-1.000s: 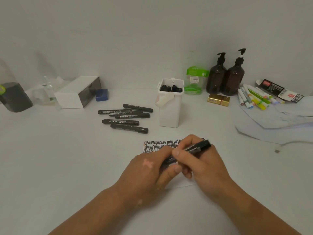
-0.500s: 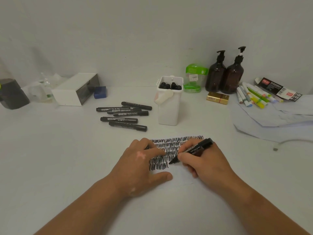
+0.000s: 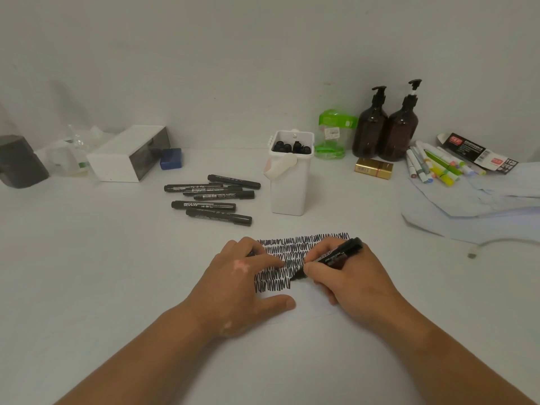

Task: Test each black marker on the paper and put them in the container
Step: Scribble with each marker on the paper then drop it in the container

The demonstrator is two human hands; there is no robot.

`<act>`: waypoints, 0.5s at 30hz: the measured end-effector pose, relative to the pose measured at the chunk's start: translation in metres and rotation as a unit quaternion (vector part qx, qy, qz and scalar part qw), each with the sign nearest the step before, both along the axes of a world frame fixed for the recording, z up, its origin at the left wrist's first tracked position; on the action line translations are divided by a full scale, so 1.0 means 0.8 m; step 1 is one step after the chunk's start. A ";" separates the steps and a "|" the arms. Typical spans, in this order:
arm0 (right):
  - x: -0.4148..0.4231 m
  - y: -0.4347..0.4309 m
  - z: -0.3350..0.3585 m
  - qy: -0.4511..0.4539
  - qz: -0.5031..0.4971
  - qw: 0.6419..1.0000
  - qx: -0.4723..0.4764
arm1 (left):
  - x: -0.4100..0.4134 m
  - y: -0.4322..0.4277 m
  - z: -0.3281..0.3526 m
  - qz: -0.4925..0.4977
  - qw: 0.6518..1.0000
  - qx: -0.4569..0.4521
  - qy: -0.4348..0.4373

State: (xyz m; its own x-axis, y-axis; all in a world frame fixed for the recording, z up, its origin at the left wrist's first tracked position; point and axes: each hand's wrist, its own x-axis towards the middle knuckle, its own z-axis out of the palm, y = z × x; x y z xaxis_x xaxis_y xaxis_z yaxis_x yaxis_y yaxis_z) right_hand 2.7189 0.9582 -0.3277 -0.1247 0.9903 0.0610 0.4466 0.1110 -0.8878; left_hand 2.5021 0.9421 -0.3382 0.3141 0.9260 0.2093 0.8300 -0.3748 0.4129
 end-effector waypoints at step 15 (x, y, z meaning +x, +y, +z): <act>0.000 0.004 -0.002 -0.028 -0.036 0.999 0.025 | 0.000 -0.001 0.001 0.003 1.000 -0.004 0.001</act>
